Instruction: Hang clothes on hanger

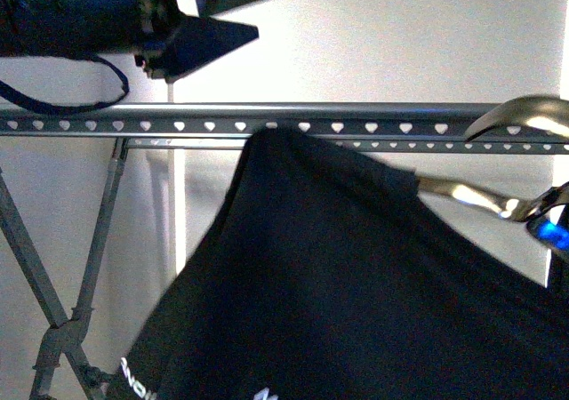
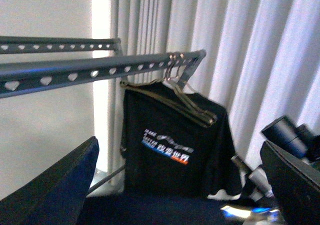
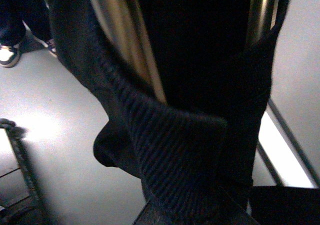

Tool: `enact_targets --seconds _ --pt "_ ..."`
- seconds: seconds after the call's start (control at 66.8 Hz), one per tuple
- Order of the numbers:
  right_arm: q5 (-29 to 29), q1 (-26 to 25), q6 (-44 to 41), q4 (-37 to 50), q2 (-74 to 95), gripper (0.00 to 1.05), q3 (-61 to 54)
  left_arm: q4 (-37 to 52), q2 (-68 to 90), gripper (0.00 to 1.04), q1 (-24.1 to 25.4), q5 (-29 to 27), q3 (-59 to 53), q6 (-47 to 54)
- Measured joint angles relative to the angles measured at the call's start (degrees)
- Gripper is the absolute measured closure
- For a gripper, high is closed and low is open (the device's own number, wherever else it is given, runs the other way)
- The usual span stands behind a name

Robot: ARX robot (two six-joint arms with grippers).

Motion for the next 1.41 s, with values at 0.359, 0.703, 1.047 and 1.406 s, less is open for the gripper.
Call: enact_targets --seconds 0.359,0.703,1.047,1.406 --pt "-3.17 -5.55 13.88 3.63 1.25 1.01 -0.72 -12.74 4.07 0.07 4.35 -21.51 10.82 -15.89" --pt "-0.2 -6.8 60.5 21.05 -0.57 1.01 5.35 -19.89 4.5 0.07 4.35 -34.56 10.73 -10.36" --pt "10.25 -2.03 93.18 19.78 8.2 1.01 23.12 -14.82 -0.35 0.06 2.69 -31.5 4.59 -5.6" --pt "13.9 2.56 107.73 20.33 14.62 1.01 32.68 -13.7 -0.61 0.07 1.6 -28.92 3.3 -4.22"
